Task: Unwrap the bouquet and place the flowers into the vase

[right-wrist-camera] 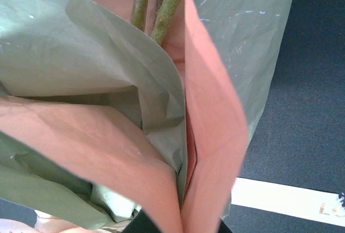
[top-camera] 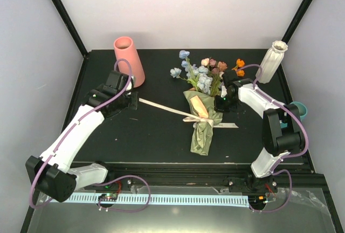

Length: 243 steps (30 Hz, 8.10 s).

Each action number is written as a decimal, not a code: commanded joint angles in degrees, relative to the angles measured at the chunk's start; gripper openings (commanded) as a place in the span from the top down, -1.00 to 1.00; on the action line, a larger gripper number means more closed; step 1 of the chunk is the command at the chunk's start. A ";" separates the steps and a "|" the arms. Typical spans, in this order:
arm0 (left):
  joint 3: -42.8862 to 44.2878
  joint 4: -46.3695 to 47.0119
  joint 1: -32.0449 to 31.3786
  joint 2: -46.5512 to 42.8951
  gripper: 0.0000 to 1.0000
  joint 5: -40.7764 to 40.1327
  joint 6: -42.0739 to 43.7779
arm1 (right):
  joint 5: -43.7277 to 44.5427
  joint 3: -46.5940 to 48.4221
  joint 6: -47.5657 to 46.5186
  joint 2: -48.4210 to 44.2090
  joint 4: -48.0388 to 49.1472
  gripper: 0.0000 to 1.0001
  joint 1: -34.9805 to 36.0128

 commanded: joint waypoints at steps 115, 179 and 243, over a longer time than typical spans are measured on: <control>-20.89 23.63 -14.15 16.83 0.82 24.49 8.10 | 22.83 10.39 1.15 -31.66 5.15 0.97 19.89; -4.48 17.27 -9.45 16.49 -0.13 22.17 1.12 | -5.53 33.74 -1.55 4.84 -15.96 -0.61 19.58; -13.02 10.61 -20.06 -2.93 -0.15 5.25 4.61 | -11.86 -3.57 -8.46 2.04 15.87 0.97 22.45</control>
